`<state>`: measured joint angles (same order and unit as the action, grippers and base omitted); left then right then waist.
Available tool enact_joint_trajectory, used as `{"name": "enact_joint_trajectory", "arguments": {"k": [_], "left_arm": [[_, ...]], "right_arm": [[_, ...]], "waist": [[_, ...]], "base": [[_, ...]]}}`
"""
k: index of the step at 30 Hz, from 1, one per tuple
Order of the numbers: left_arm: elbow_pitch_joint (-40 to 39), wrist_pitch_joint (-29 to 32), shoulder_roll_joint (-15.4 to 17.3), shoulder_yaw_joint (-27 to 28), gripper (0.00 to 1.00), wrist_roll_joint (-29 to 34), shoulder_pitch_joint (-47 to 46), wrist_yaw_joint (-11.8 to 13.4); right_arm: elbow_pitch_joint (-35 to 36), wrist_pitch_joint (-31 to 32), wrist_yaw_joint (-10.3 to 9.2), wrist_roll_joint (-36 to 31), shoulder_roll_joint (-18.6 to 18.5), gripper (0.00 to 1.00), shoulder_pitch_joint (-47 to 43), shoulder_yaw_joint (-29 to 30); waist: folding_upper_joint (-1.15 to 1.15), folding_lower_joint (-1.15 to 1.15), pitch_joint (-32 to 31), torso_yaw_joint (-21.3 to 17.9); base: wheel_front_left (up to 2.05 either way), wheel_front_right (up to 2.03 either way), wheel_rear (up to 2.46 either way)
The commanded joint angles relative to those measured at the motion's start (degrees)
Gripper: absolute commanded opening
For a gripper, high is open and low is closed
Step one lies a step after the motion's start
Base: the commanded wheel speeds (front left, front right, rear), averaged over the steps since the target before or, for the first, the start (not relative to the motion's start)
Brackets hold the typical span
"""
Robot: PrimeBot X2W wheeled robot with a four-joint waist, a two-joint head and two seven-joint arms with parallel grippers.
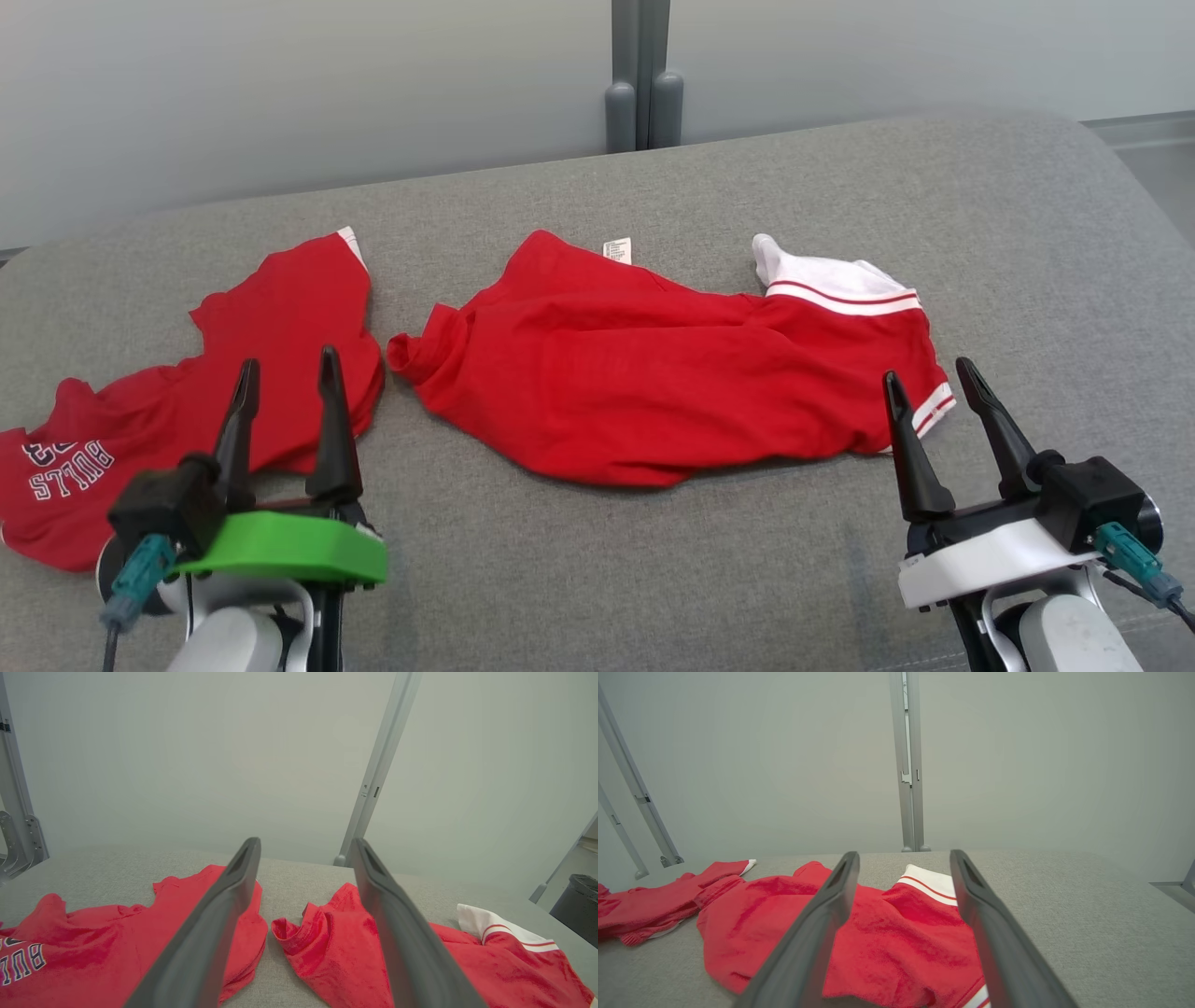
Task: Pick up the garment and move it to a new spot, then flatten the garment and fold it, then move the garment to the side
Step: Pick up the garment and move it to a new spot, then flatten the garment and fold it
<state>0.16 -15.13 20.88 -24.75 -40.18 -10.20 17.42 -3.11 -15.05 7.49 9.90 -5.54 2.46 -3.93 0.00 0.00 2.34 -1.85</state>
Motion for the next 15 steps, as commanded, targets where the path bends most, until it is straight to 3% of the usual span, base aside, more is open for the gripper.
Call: {"name": "enact_joint_trajectory", "arguments": {"k": [1,7,15], "left_arm": [[-0.5,-0.1,-0.2,0.5,1.00,1.1,1.8,0.3],[-2.7,-0.1,-2.7,4.7,1.00,7.1,8.0,-1.4],[-2.0,-0.1,-5.9,8.2,1.00,10.8,10.4,-4.6]], "right_arm": [[0.3,-0.1,0.00,0.2,0.0,1.00,-0.5,0.3],[0.9,-0.1,0.00,0.4,0.2,1.00,-1.0,1.2],[1.2,-0.1,0.00,0.1,0.4,1.00,-1.2,1.8]], "waist": [[0.00,0.00,-0.2,0.1],[0.00,0.00,-0.1,-0.1],[0.00,0.00,0.1,-0.3]], "base": [[0.00,0.00,0.00],[0.00,0.00,0.00],[0.00,0.00,0.00]]}}
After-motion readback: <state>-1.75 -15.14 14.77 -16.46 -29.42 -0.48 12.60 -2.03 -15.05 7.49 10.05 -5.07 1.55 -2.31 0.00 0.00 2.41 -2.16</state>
